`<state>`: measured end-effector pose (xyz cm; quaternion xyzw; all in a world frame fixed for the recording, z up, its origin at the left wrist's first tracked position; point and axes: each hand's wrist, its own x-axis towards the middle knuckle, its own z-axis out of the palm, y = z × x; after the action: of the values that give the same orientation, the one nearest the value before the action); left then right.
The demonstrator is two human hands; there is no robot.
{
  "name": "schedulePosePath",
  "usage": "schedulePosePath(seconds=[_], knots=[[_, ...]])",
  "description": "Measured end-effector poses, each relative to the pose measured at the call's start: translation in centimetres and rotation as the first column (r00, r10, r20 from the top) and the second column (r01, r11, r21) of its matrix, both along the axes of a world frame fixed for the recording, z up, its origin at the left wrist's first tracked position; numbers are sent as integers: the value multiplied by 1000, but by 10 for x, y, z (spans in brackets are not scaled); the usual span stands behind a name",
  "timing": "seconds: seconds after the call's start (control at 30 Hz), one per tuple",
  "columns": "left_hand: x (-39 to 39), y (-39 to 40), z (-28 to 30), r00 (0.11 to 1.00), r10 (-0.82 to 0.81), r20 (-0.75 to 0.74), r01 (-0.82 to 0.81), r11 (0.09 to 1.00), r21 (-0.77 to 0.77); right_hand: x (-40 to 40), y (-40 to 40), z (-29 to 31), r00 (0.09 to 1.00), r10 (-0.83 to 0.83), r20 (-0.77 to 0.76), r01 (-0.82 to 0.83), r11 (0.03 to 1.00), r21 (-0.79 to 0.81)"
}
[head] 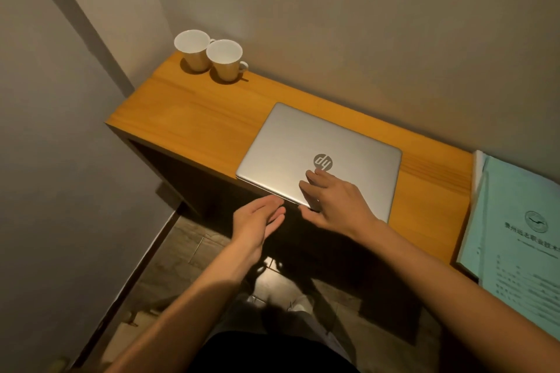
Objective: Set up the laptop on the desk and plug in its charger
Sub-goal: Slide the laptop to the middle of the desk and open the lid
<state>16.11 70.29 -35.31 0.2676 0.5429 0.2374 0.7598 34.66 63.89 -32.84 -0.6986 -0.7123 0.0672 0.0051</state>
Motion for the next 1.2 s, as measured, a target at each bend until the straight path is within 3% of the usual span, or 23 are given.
schedulePosePath(seconds=[0.57, 0.87, 1.2], knots=[[5, 3, 0, 995, 90, 32, -87, 993, -74, -15, 17, 6, 995, 12, 97, 0, 993, -118], [7, 6, 2, 995, 99, 8, -98, 990, -101, -13, 16, 8, 992, 26, 125, -27, 1000, 9], [7, 4, 3, 991, 131, 43, -123, 981, -148, -1, 9, 12, 983, 153, 106, -170, 969, 182]])
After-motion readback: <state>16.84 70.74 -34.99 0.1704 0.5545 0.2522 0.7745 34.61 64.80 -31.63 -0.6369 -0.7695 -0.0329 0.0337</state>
